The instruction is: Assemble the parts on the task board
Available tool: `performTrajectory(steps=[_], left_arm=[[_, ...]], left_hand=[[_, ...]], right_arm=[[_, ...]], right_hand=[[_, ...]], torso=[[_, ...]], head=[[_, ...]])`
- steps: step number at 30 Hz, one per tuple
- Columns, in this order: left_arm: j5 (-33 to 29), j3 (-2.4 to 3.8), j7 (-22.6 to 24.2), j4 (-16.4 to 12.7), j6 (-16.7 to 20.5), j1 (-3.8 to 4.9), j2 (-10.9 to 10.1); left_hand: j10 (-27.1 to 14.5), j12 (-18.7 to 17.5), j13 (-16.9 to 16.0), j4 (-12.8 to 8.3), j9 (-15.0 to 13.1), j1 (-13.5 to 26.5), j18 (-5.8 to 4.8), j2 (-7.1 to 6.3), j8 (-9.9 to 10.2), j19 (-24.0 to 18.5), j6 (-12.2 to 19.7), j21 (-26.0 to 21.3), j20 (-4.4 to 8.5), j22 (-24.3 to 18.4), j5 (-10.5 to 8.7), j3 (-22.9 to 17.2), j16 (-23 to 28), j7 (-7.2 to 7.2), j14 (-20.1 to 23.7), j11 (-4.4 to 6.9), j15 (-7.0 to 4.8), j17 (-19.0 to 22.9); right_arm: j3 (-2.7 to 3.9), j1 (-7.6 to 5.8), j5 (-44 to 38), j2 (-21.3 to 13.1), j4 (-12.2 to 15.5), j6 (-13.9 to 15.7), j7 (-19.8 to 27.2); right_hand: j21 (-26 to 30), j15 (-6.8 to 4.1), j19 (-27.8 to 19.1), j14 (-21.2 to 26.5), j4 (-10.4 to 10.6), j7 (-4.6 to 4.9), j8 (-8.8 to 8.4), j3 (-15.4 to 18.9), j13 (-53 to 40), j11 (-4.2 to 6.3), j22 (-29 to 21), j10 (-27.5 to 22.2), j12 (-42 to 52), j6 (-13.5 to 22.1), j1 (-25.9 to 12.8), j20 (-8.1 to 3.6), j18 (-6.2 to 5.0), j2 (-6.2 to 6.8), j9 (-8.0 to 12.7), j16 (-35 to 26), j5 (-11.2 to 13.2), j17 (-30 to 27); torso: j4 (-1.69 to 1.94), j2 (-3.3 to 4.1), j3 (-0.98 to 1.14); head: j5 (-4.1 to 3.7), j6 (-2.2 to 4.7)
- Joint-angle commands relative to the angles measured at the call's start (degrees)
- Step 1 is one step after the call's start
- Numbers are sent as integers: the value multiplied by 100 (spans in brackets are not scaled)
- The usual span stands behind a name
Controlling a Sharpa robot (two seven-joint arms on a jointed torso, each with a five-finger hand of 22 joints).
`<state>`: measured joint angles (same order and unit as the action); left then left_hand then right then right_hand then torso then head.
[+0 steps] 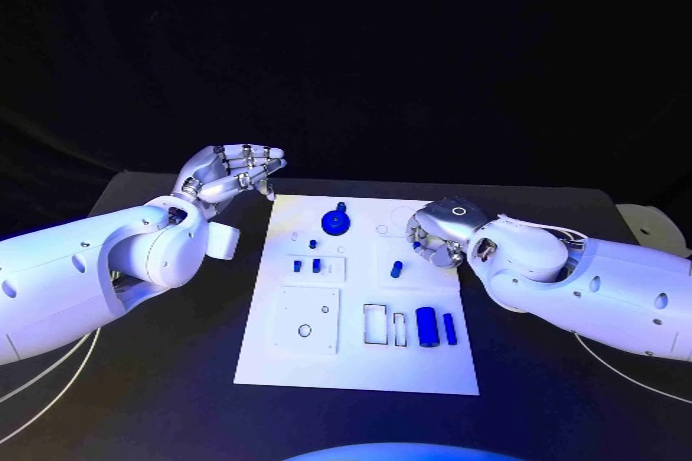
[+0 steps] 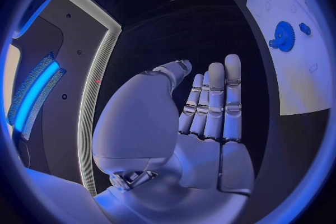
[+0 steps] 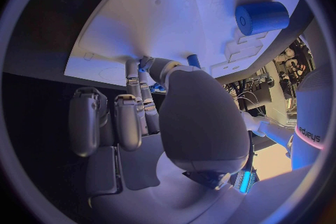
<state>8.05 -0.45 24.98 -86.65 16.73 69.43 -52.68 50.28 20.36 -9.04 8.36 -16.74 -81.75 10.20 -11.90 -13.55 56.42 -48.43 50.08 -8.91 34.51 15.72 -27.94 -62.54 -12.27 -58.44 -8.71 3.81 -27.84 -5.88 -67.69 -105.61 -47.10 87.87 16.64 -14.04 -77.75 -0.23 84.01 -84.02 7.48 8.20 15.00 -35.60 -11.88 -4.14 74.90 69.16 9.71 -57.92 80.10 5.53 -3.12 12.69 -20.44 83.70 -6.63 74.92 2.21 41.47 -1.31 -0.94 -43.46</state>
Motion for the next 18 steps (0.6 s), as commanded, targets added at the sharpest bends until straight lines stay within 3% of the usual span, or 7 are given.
performTrajectory(steps=[1, 5, 9, 18], left_arm=[[-31, 5, 3, -14, -17, 2, 0], [-27, 5, -11, -23, -20, 3, -4], [-24, 5, -24, -26, -19, 3, -5], [-18, 5, -46, -26, -16, 3, -5]], left_hand=[[-47, 39, 5, -40, 9, -65, 42, 0, -24, 29, 13, -32, 9, -7, 22, -4, 24, -7, 26, -1, 15, 10], [-53, 47, 6, -55, 9, -78, 42, 3, -29, 31, 11, -32, 10, -8, 22, -13, 27, -8, 27, -2, 15, 16], [-60, 56, 7, -71, 8, -90, 42, 7, -37, 34, 2, -31, 12, -8, 22, -22, 30, -8, 29, -2, 14, 24], [-70, 70, 9, -102, 8, -114, 43, 10, -49, 37, -8, -28, 15, -7, 24, -40, 35, -8, 33, -3, 12, 37]], right_arm=[[-52, 70, 21, 48, 7, -211, 70], [-52, 70, 17, 52, 3, -216, 36], [-52, 70, 3, 51, -12, -235, 12], [-52, 70, -37, 48, -5, -147, 5]], right_hand=[[-60, -34, 102, -308, -61, -31, 52, -37, 0, 37, 868, 108, -20, -92, -51, -12, 48, -63, -31, 33, -19, 91], [-142, -76, 138, -322, -163, -85, 131, -108, -11, 86, 921, 236, -17, -204, -68, -48, 66, -227, -96, 55, 3, 137], [-157, -103, 145, -322, -260, -114, 193, -139, -21, 116, 936, 334, -24, -249, -80, -74, 69, -310, -159, 56, 37, 138], [-170, -120, 150, -320, -344, -130, 241, -182, -25, 137, 949, 411, -46, -272, -92, -92, 72, -365, -215, 50, 34, 125]], torso=[[-3, 3, 0], [3, 7, -1], [1, -1, -1], [-4, 0, 4]], head=[[2, -8], [0, -7], [3, -15], [4, -21]])
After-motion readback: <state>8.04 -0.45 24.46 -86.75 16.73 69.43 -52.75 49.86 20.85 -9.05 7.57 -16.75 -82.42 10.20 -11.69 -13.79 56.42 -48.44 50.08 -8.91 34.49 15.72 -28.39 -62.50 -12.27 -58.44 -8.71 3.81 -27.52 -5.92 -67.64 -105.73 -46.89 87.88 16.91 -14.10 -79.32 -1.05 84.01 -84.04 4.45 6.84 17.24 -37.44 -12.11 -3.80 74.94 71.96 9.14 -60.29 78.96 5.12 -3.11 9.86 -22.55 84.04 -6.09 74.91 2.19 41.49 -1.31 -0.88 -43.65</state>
